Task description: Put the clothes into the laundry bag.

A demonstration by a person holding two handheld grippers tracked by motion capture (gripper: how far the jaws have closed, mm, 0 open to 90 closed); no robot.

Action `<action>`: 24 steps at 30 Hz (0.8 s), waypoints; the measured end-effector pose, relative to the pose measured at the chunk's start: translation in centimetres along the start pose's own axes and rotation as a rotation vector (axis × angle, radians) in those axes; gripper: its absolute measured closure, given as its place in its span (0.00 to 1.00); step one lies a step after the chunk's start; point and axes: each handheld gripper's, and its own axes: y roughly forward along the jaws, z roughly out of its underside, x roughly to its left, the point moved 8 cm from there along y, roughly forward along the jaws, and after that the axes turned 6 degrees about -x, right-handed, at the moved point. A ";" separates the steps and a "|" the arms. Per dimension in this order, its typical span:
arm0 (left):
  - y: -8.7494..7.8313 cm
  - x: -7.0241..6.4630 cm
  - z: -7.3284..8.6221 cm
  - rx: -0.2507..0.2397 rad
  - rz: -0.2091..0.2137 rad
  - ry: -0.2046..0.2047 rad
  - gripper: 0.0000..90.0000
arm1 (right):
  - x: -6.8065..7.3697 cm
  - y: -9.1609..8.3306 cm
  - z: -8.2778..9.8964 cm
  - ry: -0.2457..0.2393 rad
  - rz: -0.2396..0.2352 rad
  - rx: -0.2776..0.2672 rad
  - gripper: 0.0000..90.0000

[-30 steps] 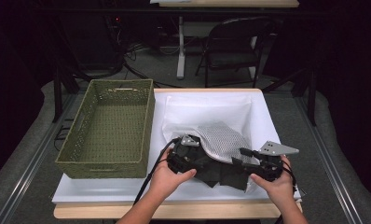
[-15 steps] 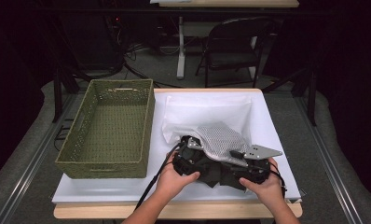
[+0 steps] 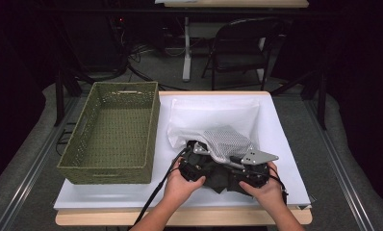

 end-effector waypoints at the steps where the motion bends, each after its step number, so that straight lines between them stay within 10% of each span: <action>1: 0.0 0.0 0.0 -0.003 0.000 -0.003 0.89 | 0.0 0.1 0.0 -0.003 -0.001 0.004 0.73; 15: 0.1 -0.1 0.0 -0.004 0.015 -0.009 0.92 | 0.6 -0.2 -0.5 0.062 -0.035 -0.003 1.00; 24: 0.0 -0.1 -0.1 -0.011 0.015 -0.014 0.92 | 0.7 -0.2 -1.1 -0.012 0.025 -0.056 0.66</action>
